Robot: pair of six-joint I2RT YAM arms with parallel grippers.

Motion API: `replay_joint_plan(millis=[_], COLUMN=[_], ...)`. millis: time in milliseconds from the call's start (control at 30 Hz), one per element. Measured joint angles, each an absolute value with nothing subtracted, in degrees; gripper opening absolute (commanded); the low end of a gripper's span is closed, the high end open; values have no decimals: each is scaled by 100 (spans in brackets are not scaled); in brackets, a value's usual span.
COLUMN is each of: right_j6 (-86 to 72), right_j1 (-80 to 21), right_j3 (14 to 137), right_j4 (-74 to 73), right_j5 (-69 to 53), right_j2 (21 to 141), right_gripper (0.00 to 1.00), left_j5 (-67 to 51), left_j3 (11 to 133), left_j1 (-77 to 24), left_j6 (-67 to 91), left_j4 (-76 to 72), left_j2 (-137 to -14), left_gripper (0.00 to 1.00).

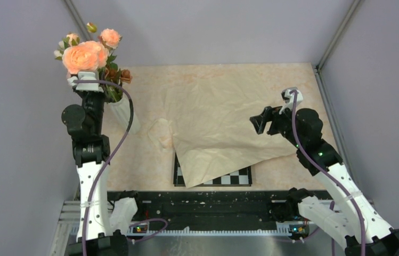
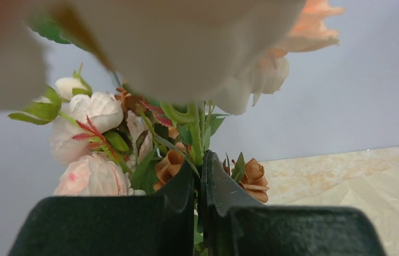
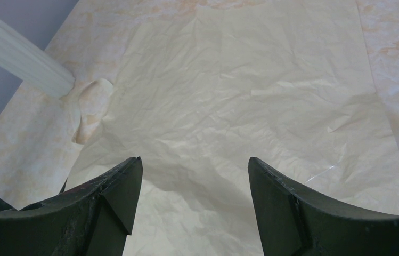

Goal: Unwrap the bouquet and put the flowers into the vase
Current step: Insert the fake flower into the vase.

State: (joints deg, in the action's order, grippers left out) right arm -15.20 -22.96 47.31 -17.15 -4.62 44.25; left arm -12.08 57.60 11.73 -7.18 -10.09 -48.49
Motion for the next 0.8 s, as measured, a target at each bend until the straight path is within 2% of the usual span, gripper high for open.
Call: replay_joint_plan(millis=[333,567,800], right_j6=[-1559,-1566,-1584], right_j1=[-2296,-2296,-2296], right_j3=[4722,4722,4674], right_j4=[-1737,-1730,-1717], right_j5=[-499,-545,-589], right_j2=[4403,4394,4394], right_gripper=[74,74,74], left_j5=[-801,-552,-386], left_j3=[5127,4794,4471], left_j1=[1243,1280,1313], left_j6=[-502,-355,-183], left_j4=[-1452,-1621,-1765], left_j2=[-4698,-4696,-4672], left_gripper=[0,7,9])
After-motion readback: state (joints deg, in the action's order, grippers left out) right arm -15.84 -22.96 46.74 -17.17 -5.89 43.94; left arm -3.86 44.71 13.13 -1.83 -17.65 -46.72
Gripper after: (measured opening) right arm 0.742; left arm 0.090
